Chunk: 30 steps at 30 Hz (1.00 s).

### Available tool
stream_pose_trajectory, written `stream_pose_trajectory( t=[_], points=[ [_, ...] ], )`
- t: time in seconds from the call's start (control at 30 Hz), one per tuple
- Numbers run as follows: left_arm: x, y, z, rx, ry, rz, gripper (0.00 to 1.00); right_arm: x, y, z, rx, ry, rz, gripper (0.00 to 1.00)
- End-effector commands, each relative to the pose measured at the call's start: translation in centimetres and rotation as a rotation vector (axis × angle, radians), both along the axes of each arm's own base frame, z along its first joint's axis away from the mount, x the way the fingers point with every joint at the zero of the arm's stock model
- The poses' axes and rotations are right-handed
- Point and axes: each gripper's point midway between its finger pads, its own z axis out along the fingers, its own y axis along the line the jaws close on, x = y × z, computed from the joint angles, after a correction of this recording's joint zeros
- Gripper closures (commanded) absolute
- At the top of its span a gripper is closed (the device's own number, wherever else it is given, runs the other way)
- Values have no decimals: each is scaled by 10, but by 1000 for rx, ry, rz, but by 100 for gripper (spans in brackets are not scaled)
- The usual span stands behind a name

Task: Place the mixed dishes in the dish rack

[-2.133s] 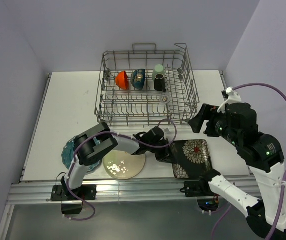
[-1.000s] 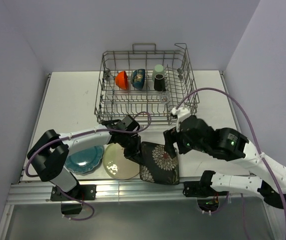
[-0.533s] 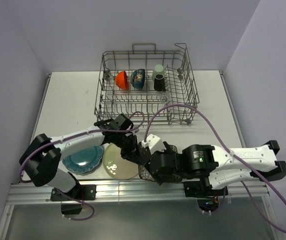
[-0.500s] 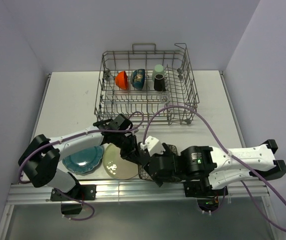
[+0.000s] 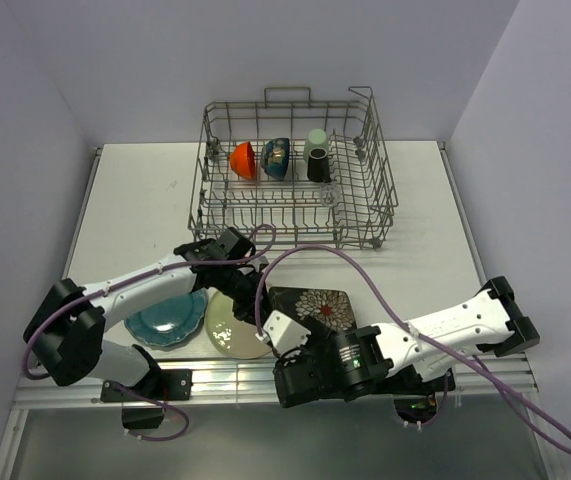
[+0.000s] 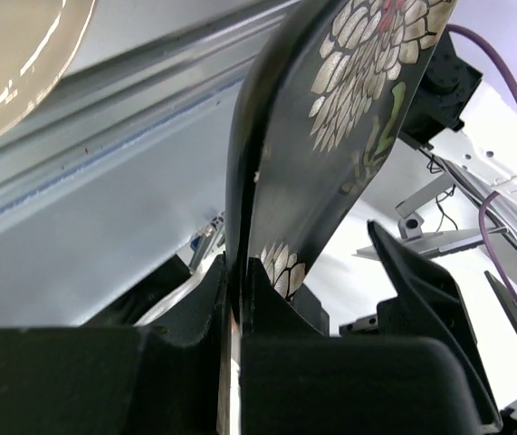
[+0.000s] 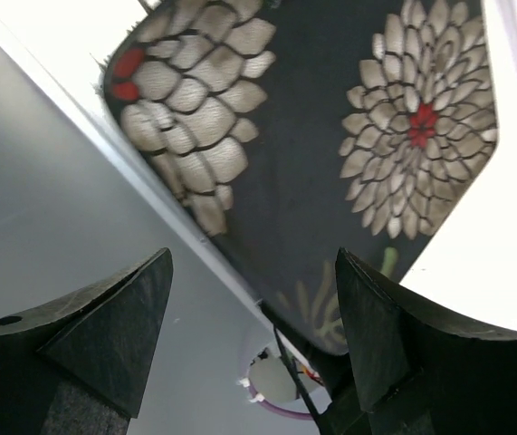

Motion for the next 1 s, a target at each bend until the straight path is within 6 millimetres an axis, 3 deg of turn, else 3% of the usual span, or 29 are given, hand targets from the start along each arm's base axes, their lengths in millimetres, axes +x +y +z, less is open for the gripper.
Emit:
stream_pose_trajectory(
  t=[0.0,0.3,0.67,0.97],
  points=[
    [-8,-9,69,-221,-24,-77,100,11,2,15,25,-74,-15,20],
    [-30,7,100,-271,4,-105,100,33,12,21,2,-243,-17,26],
    [-44,18,113,-300,19,-120,100,67,27,62,34,-546,-49,32],
    [-52,25,117,-311,26,-143,100,81,17,74,-25,-684,-43,58]
  ],
)
